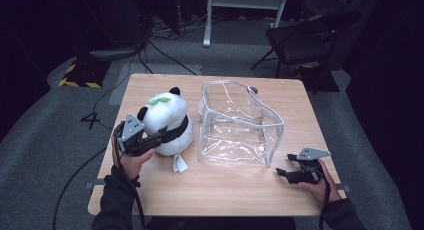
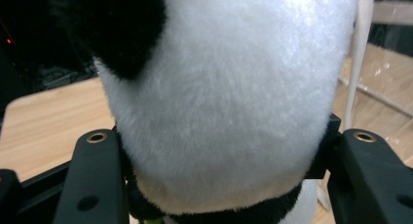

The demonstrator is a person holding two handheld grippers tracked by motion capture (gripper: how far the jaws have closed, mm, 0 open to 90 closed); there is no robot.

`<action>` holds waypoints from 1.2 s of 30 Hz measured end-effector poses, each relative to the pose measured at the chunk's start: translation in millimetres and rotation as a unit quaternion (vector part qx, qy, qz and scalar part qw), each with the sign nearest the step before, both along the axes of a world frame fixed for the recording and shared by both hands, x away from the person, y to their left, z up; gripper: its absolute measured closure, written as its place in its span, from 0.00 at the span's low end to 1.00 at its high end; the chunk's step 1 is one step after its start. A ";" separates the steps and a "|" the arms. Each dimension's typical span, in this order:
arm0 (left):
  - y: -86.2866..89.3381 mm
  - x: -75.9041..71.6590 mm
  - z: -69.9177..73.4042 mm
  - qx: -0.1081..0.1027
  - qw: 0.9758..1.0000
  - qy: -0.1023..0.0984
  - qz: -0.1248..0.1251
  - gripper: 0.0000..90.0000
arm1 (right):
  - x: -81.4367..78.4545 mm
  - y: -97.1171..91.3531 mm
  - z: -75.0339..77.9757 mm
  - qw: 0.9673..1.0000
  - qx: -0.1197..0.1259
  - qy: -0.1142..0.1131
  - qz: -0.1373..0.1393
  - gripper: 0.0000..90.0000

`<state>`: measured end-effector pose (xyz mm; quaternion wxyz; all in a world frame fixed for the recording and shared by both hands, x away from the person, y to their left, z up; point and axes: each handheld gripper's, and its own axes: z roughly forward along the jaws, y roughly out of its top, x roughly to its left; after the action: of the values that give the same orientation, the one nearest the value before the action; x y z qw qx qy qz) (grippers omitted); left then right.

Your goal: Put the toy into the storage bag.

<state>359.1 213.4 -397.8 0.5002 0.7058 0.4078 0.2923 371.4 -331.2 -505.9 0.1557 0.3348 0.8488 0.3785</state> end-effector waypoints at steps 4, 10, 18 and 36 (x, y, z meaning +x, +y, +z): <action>1.3 1.3 12.1 -0.004 1.000 -0.014 0.002 0.43 | 0.0 0.1 0.0 1.000 0.000 0.000 -0.001 0.24; 0.1 8.9 37.1 -0.004 0.999 -0.036 0.007 0.43 | 0.0 0.0 0.0 1.000 0.001 0.000 -0.001 0.24; 1.7 26.1 65.9 -0.015 0.998 -0.054 0.010 0.43 | -0.2 -0.3 0.1 1.000 0.001 0.001 0.000 0.24; -21.3 62.4 124.0 -0.028 0.996 -0.087 -0.007 0.43 | -0.2 -0.6 0.1 1.000 0.001 0.002 0.001 0.24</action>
<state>421.5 192.1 -273.7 0.5549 0.6665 0.3660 0.3376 371.2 -331.8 -505.8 0.1537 0.3350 0.8488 0.3791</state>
